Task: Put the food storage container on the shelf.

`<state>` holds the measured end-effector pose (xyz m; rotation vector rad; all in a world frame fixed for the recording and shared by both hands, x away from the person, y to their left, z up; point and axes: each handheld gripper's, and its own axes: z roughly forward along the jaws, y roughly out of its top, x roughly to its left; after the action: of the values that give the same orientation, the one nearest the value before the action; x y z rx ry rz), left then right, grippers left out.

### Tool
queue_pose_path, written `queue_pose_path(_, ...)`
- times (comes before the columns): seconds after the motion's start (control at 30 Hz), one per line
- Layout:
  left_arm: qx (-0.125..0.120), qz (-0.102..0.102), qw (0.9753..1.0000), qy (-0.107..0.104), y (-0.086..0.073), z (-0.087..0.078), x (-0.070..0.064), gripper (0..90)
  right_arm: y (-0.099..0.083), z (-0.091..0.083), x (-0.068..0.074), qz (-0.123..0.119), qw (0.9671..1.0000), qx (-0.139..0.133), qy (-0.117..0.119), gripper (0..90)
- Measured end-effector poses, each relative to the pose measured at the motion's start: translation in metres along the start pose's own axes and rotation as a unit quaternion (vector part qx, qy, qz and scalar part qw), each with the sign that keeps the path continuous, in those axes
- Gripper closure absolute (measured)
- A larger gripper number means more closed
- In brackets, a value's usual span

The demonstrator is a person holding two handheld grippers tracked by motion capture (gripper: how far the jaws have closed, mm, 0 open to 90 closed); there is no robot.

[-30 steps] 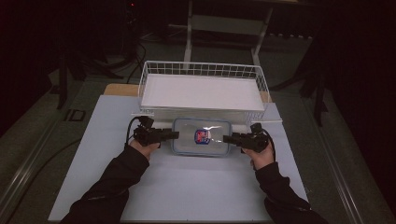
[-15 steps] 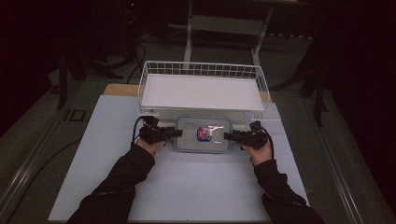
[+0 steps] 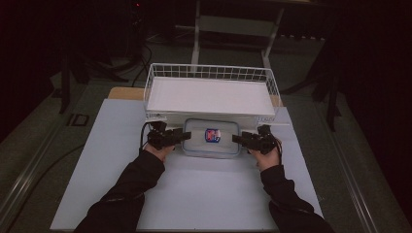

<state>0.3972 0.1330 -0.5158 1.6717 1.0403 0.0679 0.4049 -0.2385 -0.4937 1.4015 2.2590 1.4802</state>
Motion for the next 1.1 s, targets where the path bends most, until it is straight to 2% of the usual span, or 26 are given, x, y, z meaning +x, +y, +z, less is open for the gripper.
queue_pose_path(0.1, -0.011, 0.011, 0.9998, 0.012, -0.001, 0.0, -0.002, 43.5, 0.001, 0.001, 0.001, -0.004, 0.9999, -0.007, -0.013, 34.3)
queue_pose_path(0.17, -0.024, 0.03, 0.9986, 0.036, -0.002, 0.001, -0.005, 40.7, 0.002, 0.002, 0.0, -0.009, 0.9996, -0.015, -0.02, 34.3)
queue_pose_path(0.3, -0.034, 0.035, 0.9974, 0.053, -0.001, 0.003, -0.006, 37.6, 0.004, 0.004, 0.002, 0.002, 0.9993, -0.019, -0.032, 34.2)
queue_pose_path(0.33, -0.036, 0.036, 0.9971, 0.057, -0.001, 0.004, -0.006, 37.6, 0.005, 0.007, -0.002, -0.028, 0.9983, -0.036, -0.038, 34.3)
queue_pose_path(0.5, -0.038, 0.045, 0.9954, 0.075, 0.0, 0.005, -0.01, 36.1, 0.007, 0.007, 0.005, -0.005, 0.9975, -0.027, -0.064, 34.1)
queue_pose_path(0.53, -0.038, 0.046, 0.9953, 0.077, 0.0, 0.005, -0.011, 36.1, 0.006, 0.006, 0.008, 0.003, 0.9978, -0.023, -0.063, 34.1)
queue_pose_path(0.6, -0.037, 0.045, 0.9954, 0.077, 0.001, 0.005, -0.011, 36.1, 0.006, 0.007, 0.006, -0.006, 0.997, -0.034, -0.069, 34.7)
queue_pose_path(0.67, -0.035, 0.045, 0.9958, 0.071, 0.0, 0.004, -0.011, 36.1, 0.004, 0.006, 0.008, 0.008, 0.9976, -0.032, -0.06, 34.8)
queue_pose_path(0.7, -0.037, 0.048, 0.9956, 0.072, -0.001, 0.004, -0.011, 35.2, 0.003, 0.005, 0.007, 0.003, 0.9977, -0.036, -0.057, 34.2)
queue_pose_path(0.77, -0.04, 0.049, 0.9963, 0.058, -0.002, 0.001, -0.011, 32.4, 0.001, 0.005, 0.008, -0.004, 0.9979, -0.041, -0.05, 33.4)
queue_pose_path(0.83, -0.038, 0.058, 0.9961, 0.055, -0.004, 0.0, -0.014, 25.2, -0.002, 0.004, 0.009, -0.015, 0.9978, -0.045, -0.046, 32.9)
queue_pose_path(0.9, -0.032, 0.069, 0.9957, 0.053, -0.003, -0.004, -0.015, 22.3, -0.003, 0.002, 0.013, -0.027, 0.9974, -0.048, -0.048, 32.9)
queue_pose_path(0.93, -0.032, 0.079, 0.9952, 0.049, -0.003, -0.007, -0.016, 20.2, -0.004, 0.001, 0.015, -0.027, 0.9974, -0.048, -0.046, 32.9)
queue_pose_path(0.97, -0.032, 0.079, 0.9952, 0.049, -0.003, -0.007, -0.016, 17.7, -0.004, 0.001, 0.015, -0.027, 0.9974, -0.048, -0.046, 32.9)
queue_pose_path(1.0, -0.032, 0.082, 0.9948, 0.052, -0.003, -0.011, -0.019, 17.7, -0.004, -0.002, 0.017, -0.031, 0.9974, -0.05, -0.04, 32.9)
queue_pose_path(1.1, -0.038, 0.078, 0.9953, 0.042, -0.002, -0.023, -0.023, 14.8, -0.005, -0.01, 0.031, -0.047, 0.9969, -0.053, -0.033, 33.1)
